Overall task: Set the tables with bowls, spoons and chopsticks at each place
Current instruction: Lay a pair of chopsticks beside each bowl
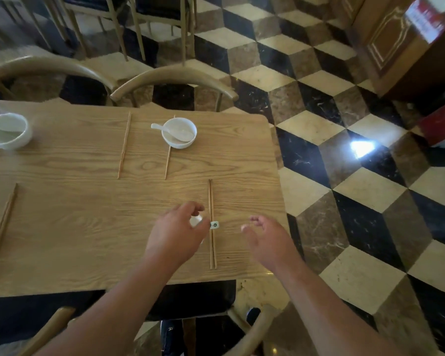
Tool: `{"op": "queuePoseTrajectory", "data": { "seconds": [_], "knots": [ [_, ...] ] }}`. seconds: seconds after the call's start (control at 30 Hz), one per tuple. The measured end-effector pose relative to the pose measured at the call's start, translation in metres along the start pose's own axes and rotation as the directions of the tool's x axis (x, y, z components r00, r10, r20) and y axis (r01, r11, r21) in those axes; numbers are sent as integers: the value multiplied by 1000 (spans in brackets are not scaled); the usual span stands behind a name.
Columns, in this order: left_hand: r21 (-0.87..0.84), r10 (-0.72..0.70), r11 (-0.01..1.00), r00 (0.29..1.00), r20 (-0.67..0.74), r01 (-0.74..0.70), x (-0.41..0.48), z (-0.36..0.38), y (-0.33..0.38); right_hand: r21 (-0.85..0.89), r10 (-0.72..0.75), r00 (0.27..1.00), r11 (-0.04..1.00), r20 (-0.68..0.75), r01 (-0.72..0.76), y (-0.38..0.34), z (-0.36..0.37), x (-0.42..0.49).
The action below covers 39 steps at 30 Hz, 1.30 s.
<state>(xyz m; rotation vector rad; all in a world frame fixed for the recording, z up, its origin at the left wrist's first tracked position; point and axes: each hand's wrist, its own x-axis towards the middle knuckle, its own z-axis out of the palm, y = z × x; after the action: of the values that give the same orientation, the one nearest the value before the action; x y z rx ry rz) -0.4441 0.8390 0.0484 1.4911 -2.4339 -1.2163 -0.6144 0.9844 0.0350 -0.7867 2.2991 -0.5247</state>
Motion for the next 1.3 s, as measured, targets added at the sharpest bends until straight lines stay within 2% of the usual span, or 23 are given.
{"op": "queuePoseTrajectory", "data": {
  "seconds": [0.1,0.2,0.4,0.57,0.7,0.83,0.97,1.07,1.3],
  "knots": [
    [200,111,971,986,122,-134,3,5,60,-158,-80,996,985,-27,75,6,-52,-14],
    [317,168,923,971,172,-216,0,20,125,-295,-146,988,947,-48,125,32,-113,-22],
    [401,213,871,953,215,-285,-20,86,286,-401,-215,966,905,-142,142,132,-258,-28],
    [445,248,836,944,218,-322,-42,175,421,-353,-100,973,935,-209,20,239,-372,-42],
    [453,286,811,926,246,-370,-50,219,498,-283,-27,961,958,-276,-54,295,-441,-56],
    [480,299,788,921,250,-386,-39,246,533,-261,-17,963,964,-270,-57,320,-468,-52],
    [476,307,788,920,244,-390,-13,244,535,-267,-29,972,963,-234,-36,315,-472,-25],
    [405,330,825,918,221,-394,22,228,520,-310,-74,980,951,-183,14,295,-478,7],
    [360,208,901,970,125,-240,137,183,497,-429,-171,982,895,-85,119,213,-494,135]
  ]
}}
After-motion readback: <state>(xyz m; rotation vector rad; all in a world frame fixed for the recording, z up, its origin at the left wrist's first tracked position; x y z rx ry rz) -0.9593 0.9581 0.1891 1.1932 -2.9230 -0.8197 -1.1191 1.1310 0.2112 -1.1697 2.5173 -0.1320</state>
